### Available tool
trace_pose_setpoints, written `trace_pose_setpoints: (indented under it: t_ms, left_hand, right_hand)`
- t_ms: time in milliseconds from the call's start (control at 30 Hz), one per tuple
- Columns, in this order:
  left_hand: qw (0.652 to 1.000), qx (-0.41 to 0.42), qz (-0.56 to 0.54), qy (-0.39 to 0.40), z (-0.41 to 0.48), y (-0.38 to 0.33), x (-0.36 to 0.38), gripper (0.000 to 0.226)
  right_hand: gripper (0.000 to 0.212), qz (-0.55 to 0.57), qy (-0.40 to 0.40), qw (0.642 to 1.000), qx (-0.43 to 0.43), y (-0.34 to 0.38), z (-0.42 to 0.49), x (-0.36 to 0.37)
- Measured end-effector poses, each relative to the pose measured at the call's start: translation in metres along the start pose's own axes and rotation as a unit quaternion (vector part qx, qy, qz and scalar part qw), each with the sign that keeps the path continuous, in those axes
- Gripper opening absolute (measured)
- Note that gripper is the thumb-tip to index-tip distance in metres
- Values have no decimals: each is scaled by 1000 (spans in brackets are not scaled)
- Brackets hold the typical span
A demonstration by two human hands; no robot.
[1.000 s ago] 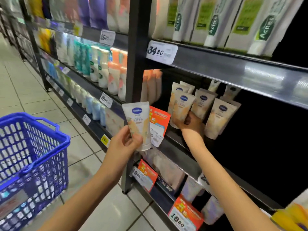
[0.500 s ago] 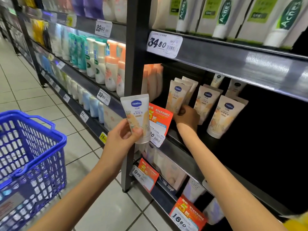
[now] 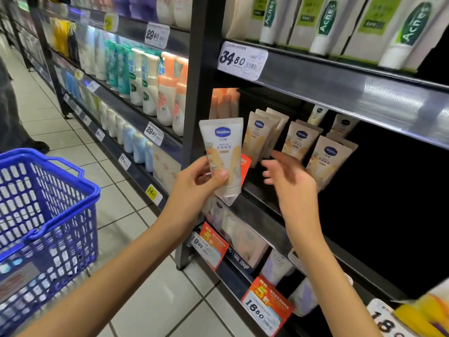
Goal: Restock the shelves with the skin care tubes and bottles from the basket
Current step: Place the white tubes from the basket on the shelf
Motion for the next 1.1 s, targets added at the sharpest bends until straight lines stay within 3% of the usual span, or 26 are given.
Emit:
trace_pose_setpoints:
  t_ms: [67, 300, 400, 500, 567, 733, 1100]
  left_hand:
    - [1000, 2, -8, 20, 1, 0, 19, 30]
    - [998, 16, 22, 56, 1, 1, 48, 26]
    - [997, 23, 56, 44, -5, 1, 44, 29]
    - [995, 33, 96, 12, -16, 1, 33, 27]
    - [995, 26, 94, -20, -23, 3, 22, 25]
    - [995, 7, 84, -57, -35, 9, 2, 22]
    - [992, 0, 83, -91, -49, 15, -10, 21]
  right_hand:
    - [35, 0, 107, 993, -58, 19, -21, 13]
    - [24, -70, 138, 986, -69, 20, -19, -4]
    - [21, -112, 35, 991, -58, 6, -8, -20]
    - [27, -136, -63, 988, 20, -23, 14, -31]
    - [34, -152, -32, 985, 69, -41, 27, -20]
    - [35, -218, -15, 974, 66, -51, 48, -5]
    - [37, -187, -7, 977, 107, -55, 36, -1]
Point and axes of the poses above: each hand's wrist, its own z-axis towards the middle knuckle, its own x-axis out of the palm, y = z × x, the point moved 8 cm from there along z, towards the middle knuckle, and after that the axes turned 12 degrees about -z, right-handed, at the moved point
